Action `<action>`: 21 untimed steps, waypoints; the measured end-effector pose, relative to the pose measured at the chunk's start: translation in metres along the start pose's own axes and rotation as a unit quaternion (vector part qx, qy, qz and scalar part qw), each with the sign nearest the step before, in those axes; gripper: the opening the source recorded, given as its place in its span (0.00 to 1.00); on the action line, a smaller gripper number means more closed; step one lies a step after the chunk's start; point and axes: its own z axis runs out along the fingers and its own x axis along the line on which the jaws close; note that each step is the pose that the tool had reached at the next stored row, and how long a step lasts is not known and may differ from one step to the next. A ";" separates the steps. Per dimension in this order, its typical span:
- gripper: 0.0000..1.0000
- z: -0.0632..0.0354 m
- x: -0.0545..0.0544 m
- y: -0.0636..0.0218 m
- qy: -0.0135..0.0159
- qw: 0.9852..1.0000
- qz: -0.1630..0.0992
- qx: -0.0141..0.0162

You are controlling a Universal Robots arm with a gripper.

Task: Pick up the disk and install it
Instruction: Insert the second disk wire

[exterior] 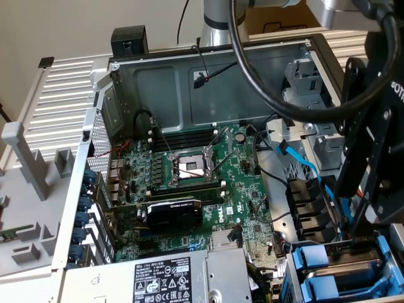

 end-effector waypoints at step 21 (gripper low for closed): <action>0.47 0.0177 0.008 -0.0115 -0.034 0.999 -0.005 -0.011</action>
